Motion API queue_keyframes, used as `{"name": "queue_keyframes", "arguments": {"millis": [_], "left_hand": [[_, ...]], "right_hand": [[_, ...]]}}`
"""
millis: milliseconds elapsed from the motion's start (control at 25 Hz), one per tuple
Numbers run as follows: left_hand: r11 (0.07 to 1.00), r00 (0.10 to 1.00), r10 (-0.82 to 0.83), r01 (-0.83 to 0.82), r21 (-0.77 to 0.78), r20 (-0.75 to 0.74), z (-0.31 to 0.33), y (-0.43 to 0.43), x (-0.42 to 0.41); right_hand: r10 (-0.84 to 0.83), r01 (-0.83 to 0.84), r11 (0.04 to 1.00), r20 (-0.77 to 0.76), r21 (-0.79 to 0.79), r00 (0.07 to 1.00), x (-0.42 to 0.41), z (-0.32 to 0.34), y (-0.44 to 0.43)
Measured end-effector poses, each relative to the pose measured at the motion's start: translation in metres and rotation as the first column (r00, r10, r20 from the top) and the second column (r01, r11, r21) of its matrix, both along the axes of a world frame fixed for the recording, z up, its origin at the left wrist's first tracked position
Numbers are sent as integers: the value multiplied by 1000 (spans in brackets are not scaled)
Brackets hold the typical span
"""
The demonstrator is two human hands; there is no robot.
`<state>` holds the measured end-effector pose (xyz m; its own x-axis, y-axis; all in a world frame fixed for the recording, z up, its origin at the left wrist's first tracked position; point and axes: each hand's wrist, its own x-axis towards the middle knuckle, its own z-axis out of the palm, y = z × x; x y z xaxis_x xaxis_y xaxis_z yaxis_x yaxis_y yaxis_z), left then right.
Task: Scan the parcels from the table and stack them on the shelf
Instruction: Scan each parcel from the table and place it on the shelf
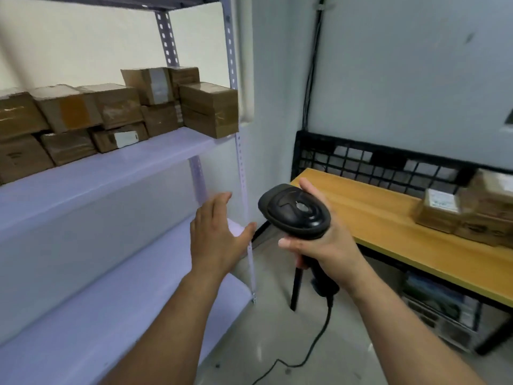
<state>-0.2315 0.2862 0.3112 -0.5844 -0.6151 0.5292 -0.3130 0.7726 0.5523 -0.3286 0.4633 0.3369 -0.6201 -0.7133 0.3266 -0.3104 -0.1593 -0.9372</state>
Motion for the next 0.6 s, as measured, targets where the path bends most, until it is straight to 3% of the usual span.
{"name": "queue_keyframes", "arguments": {"millis": [600], "left_hand": [[875, 874, -483, 482, 47, 45, -13, 90, -258]], "right_hand": [[-459, 457, 888, 28, 60, 888, -157, -7, 115]]}}
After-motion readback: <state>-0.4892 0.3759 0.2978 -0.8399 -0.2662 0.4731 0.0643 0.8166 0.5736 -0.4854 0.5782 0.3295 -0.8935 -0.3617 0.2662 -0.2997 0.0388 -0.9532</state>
